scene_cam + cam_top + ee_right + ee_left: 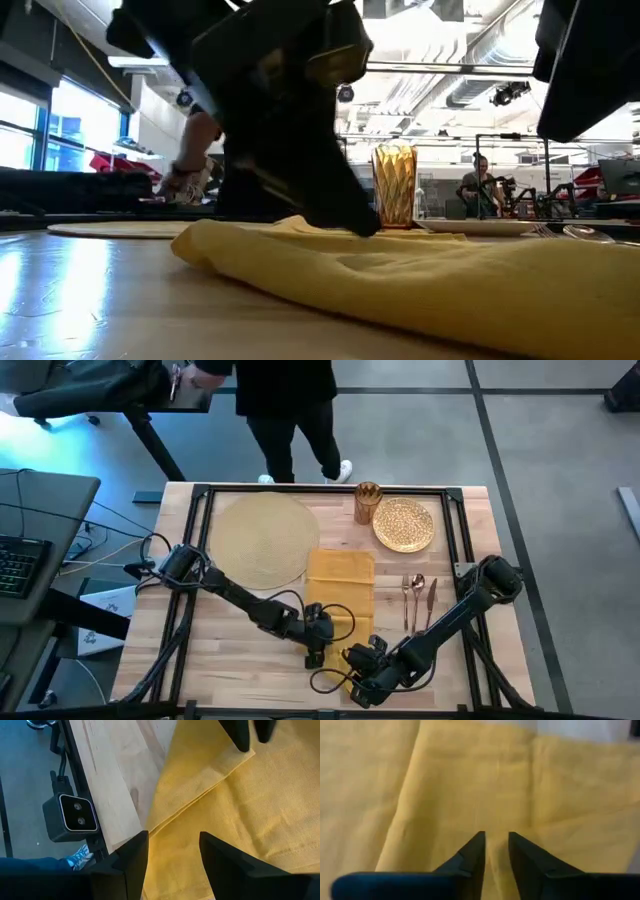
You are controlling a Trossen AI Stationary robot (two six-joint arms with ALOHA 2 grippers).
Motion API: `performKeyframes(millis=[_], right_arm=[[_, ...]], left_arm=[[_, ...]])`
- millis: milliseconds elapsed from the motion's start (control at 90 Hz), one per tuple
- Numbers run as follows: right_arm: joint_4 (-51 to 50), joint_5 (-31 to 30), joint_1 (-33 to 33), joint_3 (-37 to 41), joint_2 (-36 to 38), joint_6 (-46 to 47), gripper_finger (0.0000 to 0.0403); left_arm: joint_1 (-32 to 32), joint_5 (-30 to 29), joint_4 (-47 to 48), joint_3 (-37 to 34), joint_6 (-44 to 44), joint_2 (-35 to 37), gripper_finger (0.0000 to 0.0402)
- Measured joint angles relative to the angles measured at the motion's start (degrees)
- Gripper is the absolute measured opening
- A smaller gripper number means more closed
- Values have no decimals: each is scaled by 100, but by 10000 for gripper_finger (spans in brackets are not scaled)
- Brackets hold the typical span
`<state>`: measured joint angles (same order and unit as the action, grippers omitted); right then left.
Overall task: Set table place
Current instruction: Fold the yellow table napkin
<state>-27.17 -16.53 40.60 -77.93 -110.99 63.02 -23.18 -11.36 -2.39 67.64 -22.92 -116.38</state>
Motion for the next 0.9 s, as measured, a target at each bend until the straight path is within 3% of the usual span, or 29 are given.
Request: performKeyframes(millis=[167, 411, 533, 900], right_arm=[[-4, 4, 2, 0, 0, -1, 161], [-23, 2, 2, 0, -1, -1, 161], [-45, 4, 0, 0, 0, -1, 161], [-88, -137, 2, 0, -19, -2, 161]], left_arm=[[68, 406, -12, -11, 95, -144, 95], [48, 479, -15, 0, 60, -167, 7], [-44, 181, 72, 27, 271, 52, 3], [-419, 64, 438, 122, 719, 412, 1]])
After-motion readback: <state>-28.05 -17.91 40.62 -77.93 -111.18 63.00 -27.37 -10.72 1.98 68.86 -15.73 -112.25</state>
